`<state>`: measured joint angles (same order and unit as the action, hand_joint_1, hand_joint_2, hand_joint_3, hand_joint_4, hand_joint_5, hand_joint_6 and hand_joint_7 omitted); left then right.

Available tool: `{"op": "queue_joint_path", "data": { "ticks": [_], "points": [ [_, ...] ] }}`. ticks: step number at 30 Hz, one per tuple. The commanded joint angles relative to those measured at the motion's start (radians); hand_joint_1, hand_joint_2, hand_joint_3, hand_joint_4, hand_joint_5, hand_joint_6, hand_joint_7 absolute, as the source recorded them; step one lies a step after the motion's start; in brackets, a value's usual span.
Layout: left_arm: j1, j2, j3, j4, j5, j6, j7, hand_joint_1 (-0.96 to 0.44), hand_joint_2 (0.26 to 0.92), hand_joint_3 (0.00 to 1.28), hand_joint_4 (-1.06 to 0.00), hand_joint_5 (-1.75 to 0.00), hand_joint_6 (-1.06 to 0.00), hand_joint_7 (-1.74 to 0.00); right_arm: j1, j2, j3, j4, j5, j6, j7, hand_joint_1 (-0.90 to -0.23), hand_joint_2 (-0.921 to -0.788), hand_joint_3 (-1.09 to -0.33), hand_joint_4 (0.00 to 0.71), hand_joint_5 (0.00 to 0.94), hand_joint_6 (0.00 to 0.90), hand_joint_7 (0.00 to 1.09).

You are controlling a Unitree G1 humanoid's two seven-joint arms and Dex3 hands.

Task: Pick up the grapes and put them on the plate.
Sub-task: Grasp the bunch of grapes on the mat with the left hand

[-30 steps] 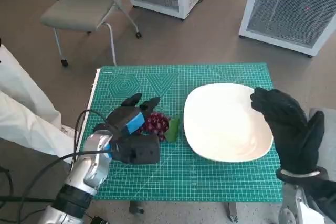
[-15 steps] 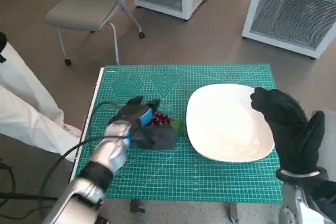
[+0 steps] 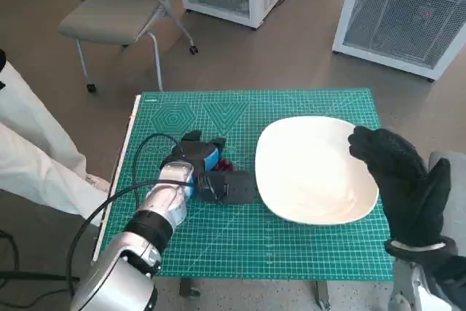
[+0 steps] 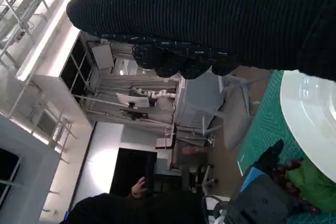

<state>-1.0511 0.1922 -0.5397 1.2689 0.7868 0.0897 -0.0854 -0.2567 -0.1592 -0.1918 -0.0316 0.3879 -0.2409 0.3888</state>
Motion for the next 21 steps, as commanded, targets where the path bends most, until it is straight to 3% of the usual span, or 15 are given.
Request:
{"op": "queue_joint_path", "data": {
  "ticks": [1,12,16,18,20,21],
  "points": [
    [0.019,-0.005,-0.008,0.031,-0.017,-0.012,-0.016,0.02,0.816,0.02,0.00,0.00,-0.20,0.00,0.021,-0.009,0.001,0.004,-0.004,0.019,0.000,-0.346,-0.921,-0.628,0.381,0.863,0.202,1.05],
    [0.023,-0.003,-0.010,0.038,-0.029,-0.022,-0.007,0.03,0.836,0.02,0.00,0.00,-0.21,-0.01,0.019,-0.011,0.001,0.006,-0.003,0.021,0.002,-0.346,-0.921,-0.628,0.381,0.865,0.200,1.05],
    [0.028,-0.002,-0.007,0.038,-0.032,-0.035,0.018,0.03,0.846,0.02,-0.06,-0.02,-0.28,-0.03,0.019,-0.012,0.001,0.002,-0.002,0.024,0.002,-0.346,-0.921,-0.629,0.380,0.866,0.199,1.05],
    [0.030,-0.002,-0.007,0.038,-0.032,-0.042,0.039,0.09,0.865,0.05,-0.19,-0.26,-0.35,-0.06,0.021,-0.013,0.001,0.001,-0.001,0.024,0.003,-0.346,-0.921,-0.629,0.380,0.867,0.198,1.05],
    [0.034,0.001,-0.007,0.036,-0.032,-0.053,0.065,0.21,0.847,0.22,-0.32,-0.80,-0.45,-0.12,0.022,-0.013,0.000,0.000,0.000,0.025,0.003,-0.346,-0.921,-0.630,0.379,0.868,0.198,1.05],
    [0.037,0.003,-0.008,0.035,-0.031,-0.060,0.081,0.23,0.840,0.31,-0.34,-1.06,-0.47,-0.27,0.023,-0.014,0.000,-0.001,0.000,0.025,0.003,-0.346,-0.921,-0.630,0.379,0.868,0.198,1.05]
  ]
}}
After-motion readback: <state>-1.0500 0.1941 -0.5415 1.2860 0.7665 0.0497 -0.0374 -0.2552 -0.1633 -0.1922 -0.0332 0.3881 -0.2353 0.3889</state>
